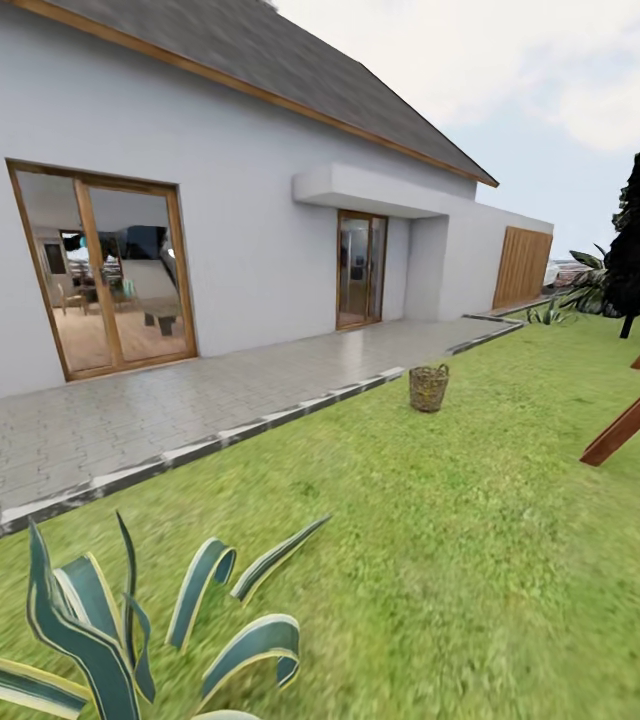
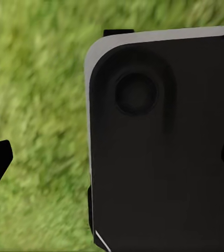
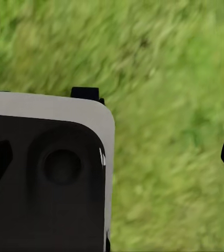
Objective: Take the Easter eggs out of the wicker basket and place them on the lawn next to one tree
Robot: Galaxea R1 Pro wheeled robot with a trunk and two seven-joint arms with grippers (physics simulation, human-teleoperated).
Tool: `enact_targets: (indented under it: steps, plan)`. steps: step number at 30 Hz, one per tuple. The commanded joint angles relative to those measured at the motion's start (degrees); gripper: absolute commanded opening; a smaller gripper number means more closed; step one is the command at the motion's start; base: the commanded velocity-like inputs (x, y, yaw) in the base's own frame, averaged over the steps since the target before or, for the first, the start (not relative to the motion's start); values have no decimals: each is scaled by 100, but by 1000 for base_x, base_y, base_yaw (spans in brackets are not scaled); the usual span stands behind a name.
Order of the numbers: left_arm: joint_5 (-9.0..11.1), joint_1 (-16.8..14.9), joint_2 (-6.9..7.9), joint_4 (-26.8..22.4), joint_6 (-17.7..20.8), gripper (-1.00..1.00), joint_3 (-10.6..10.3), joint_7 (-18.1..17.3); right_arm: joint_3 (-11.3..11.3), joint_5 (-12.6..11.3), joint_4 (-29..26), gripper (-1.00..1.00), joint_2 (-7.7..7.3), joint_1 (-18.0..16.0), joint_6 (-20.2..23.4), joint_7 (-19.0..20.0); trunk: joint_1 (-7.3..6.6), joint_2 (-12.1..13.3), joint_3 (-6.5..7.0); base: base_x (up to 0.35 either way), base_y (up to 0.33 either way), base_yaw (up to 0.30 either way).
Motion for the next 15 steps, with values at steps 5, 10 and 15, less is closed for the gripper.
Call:
enact_targets:
  steps: [5,10,15]
  plan:
    - [10,4,6,-11,-4,100,-1,-4,34,-4,19,100,0,-9,-32,-3,0,-3,-5,8,-20,0]
    - [11,4,7,-11,3,100,2,-5,34,-6,19,100,0,-9,-27,-3,0,-3,-5,1,-2,0]
    - [11,4,7,-11,4,100,6,-5,34,-8,19,100,0,-9,-27,-3,0,-3,-5,0,0,0]
